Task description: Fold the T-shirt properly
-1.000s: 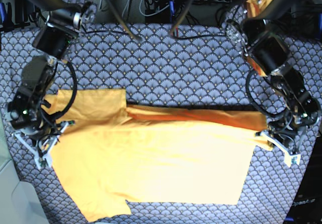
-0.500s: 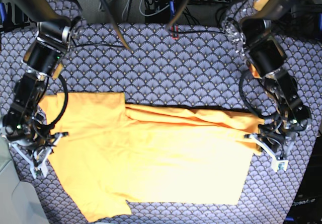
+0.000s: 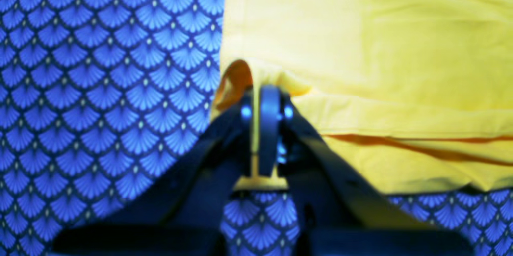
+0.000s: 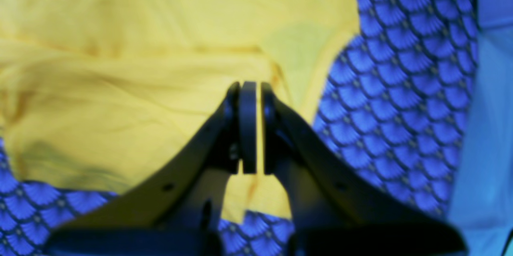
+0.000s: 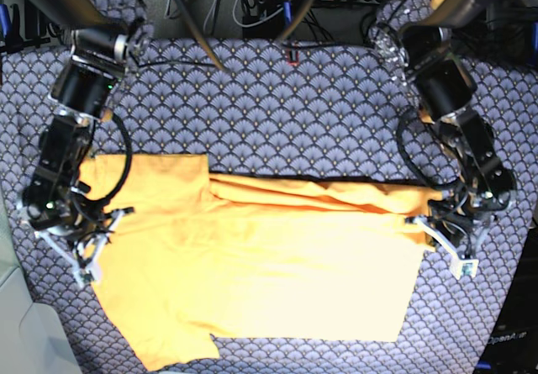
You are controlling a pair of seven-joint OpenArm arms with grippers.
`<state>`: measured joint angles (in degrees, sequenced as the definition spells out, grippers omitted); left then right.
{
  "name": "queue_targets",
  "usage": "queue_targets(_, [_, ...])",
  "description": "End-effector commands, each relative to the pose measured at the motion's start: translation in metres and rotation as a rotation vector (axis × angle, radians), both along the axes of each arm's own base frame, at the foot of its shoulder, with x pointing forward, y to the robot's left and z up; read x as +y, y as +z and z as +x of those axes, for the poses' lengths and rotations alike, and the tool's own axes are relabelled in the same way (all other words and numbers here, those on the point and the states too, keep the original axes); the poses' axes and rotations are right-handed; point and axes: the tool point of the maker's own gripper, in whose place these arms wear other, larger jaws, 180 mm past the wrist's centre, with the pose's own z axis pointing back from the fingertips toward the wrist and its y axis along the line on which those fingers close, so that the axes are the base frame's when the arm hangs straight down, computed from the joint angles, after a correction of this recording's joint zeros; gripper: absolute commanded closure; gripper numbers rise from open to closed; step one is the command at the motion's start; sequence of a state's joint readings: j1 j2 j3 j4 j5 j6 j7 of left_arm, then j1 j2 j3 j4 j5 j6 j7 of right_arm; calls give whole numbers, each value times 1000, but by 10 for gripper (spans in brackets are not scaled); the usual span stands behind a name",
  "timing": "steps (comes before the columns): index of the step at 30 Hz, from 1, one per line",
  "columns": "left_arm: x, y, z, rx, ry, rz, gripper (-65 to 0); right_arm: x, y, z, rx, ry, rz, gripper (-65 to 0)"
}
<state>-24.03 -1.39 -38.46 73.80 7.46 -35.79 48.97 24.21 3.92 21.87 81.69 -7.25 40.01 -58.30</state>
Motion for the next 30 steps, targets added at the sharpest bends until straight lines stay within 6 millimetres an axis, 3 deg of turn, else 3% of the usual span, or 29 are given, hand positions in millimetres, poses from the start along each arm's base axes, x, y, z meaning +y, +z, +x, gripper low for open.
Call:
queue_targets(1, [4,23,13,-70,2,6,0,-2,17,10,-53,-1,-4,-49])
queue_targets(4, [5,19,10,-61,6,6,0,2,15,10,-52,2,7,-106])
queue_targets(11, [5,14,6,-49,5,8,0,16,-12,19,-12,28,87,-250])
queue_targets(17, [5,14,6,-43,2,11,0,6,-29,21,-12,-18,167,-258])
queue_targets(20, [4,14,6,-45,1,11,0,-8,-36,18,4,-44,174,-256])
queue_targets(30, [4,12,5,-41,1,10,0,-19,-32,19,-1,-55,162,-256])
